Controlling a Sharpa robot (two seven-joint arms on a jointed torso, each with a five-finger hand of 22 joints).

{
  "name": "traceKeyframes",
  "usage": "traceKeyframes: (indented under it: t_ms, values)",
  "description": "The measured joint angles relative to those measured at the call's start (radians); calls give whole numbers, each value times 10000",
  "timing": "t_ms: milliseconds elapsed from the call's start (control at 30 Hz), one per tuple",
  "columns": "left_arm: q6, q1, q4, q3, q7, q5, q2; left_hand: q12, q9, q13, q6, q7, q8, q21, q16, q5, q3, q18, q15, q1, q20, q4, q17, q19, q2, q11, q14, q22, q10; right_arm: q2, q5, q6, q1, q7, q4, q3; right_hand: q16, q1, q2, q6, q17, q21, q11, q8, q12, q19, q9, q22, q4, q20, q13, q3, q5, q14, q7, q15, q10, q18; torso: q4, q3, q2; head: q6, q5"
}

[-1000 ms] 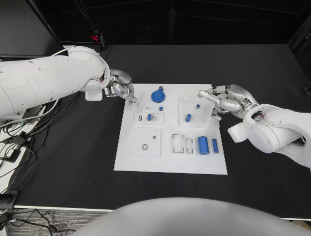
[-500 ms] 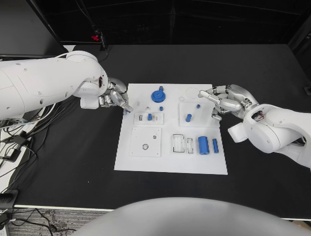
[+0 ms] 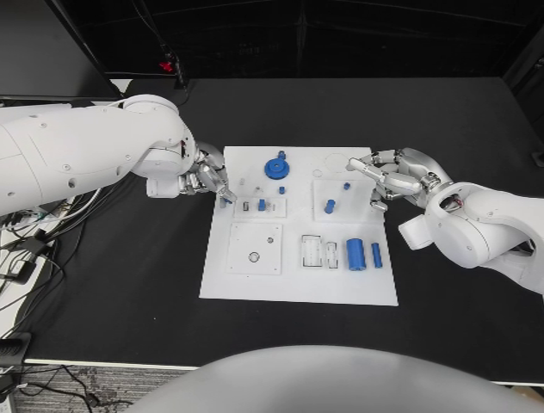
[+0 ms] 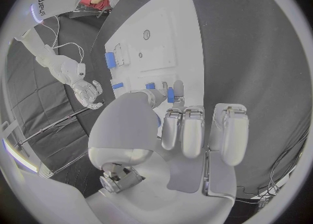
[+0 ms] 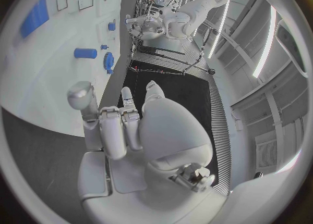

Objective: Assemble the parts on the task board

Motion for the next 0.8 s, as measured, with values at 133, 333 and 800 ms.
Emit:
traceKeyframes:
  t_ms: [133,333,800]
  values:
    - [-192,-2,103,0,-64,39,3,0,9,0,-2,-2,-77,0,0,105,-1,0,0,1,-31,-1,0,31,-1,0,0,0,0,0,0,0,0,0,0,0,0,0,0,-35,0,0,0,0,1,0,-4,0,0,0,0,0,0,0,35,0,0,-1,0,0,0,0,-6]
    - [-472,-17,144,-2,-77,67,61,0,9,0,34,33,-136,0,0,158,-27,-1,0,10,-31,-27,0,31,-10,1,0,0,1,0,0,0,0,0,-2,0,0,-1,-1,-35,0,0,0,0,12,0,-10,0,0,0,0,0,0,0,35,0,0,-1,0,1,2,0,-24]
    - [-959,-92,63,-2,-500,213,348,0,12,0,106,105,-348,0,0,218,-24,0,1,-143,-103,-31,0,30,27,1,0,0,1,-6,0,-1,0,1,11,0,0,-2,-2,-35,0,0,0,0,19,0,-9,0,0,0,0,0,0,0,35,0,0,0,4,2,7,0,-8]
